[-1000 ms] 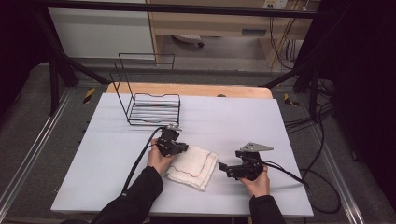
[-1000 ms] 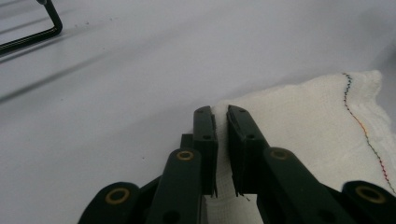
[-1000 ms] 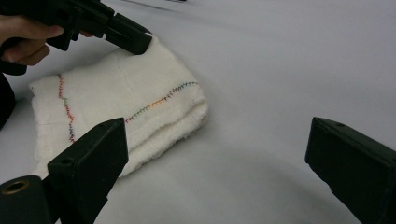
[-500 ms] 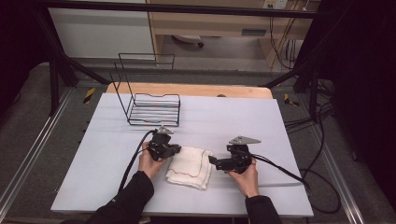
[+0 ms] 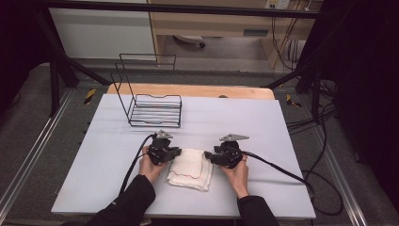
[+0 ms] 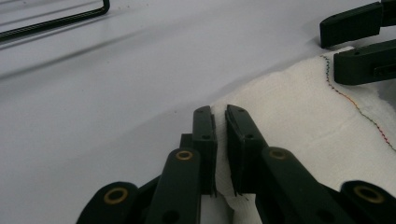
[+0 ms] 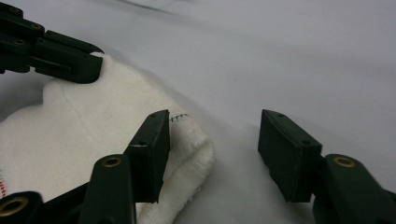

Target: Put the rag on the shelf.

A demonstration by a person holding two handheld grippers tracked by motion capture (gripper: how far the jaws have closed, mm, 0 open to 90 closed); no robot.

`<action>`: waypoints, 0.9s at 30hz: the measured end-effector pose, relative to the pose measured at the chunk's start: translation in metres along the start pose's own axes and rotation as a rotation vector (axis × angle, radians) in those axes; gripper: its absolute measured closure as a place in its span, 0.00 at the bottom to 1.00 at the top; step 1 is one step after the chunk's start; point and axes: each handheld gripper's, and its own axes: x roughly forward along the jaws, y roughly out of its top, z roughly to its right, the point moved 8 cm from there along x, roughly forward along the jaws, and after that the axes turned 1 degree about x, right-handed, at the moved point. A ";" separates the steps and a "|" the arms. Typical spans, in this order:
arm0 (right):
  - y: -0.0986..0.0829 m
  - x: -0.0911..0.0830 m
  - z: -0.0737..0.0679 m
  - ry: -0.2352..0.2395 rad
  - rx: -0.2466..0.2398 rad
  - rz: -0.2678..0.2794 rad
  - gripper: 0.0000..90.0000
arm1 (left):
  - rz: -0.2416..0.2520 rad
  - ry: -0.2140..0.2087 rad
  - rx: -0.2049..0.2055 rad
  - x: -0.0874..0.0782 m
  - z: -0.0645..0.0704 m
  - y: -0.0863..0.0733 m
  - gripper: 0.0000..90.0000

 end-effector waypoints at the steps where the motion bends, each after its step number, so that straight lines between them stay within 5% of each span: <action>1: 0.000 0.000 0.000 0.000 0.000 0.000 0.54 | 0.001 -0.001 0.004 0.000 0.000 0.000 0.91; 17: -0.003 0.003 -0.013 0.054 0.019 -0.038 0.87 | -0.003 -0.006 0.001 0.000 -0.001 0.000 0.91; 27: 0.002 -0.003 -0.014 0.066 0.023 -0.019 0.92 | 0.025 -0.034 -0.017 -0.008 0.000 0.005 0.92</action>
